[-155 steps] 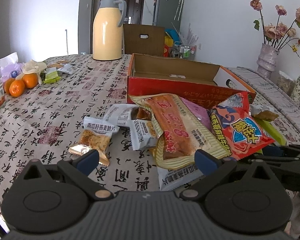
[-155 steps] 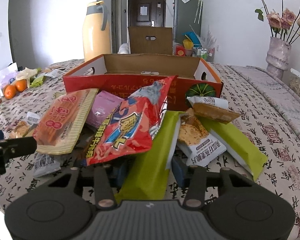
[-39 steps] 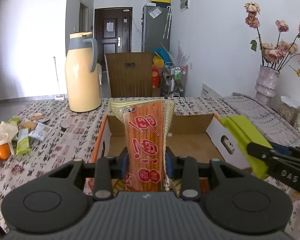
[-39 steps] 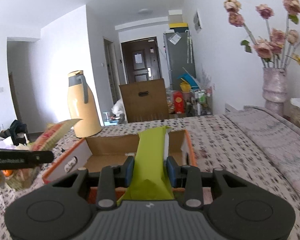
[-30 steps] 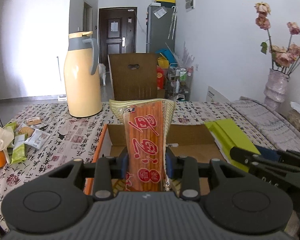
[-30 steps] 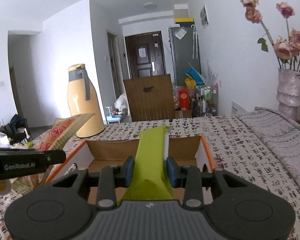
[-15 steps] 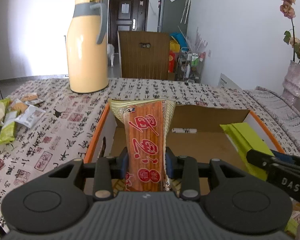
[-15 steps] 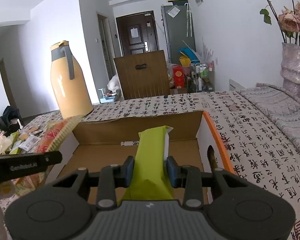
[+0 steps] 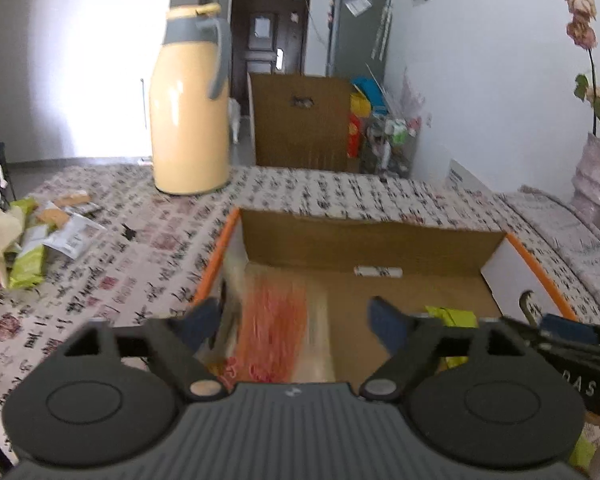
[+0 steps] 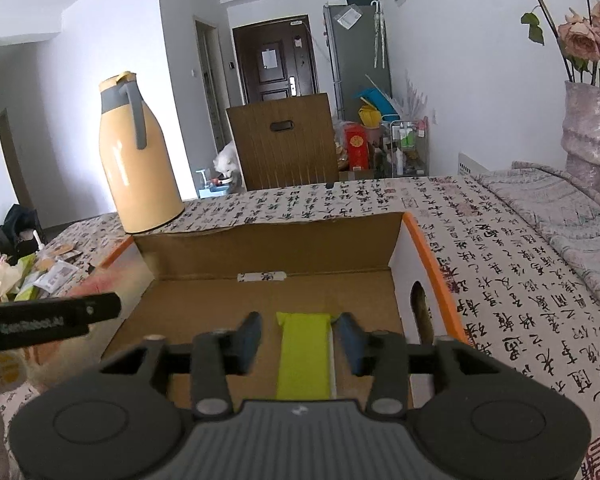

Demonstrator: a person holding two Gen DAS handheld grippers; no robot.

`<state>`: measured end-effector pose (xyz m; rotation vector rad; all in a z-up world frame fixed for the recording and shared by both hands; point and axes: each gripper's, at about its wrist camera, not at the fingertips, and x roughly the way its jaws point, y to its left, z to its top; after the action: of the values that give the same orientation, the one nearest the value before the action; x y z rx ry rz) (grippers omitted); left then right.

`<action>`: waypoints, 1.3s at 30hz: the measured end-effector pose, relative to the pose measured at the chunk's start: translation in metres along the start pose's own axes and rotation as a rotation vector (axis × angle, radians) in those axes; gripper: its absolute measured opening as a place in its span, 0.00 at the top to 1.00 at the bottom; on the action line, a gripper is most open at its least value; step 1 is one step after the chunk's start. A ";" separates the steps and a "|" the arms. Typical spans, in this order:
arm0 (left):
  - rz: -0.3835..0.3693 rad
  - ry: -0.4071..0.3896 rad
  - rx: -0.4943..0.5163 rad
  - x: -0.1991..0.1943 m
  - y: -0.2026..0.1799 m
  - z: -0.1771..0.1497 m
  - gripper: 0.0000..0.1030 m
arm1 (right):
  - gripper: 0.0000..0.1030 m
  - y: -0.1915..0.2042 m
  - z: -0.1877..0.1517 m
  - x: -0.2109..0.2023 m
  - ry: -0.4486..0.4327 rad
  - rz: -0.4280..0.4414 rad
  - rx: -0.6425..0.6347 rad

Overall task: Organize snacks
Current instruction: 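Lower the pastry pack and green bar into the box and open both tools, then move both tools back over the remaining snack pile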

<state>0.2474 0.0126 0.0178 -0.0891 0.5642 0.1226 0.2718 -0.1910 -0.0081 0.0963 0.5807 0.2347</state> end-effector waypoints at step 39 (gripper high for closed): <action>-0.059 -0.123 0.027 -0.137 0.019 -0.046 0.00 | 0.00 -0.006 -0.062 -0.142 -0.106 -0.053 -0.035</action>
<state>0.1060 0.0132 0.0521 -0.0717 0.4401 0.0627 0.1237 -0.2297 0.0146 0.0591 0.4730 0.1869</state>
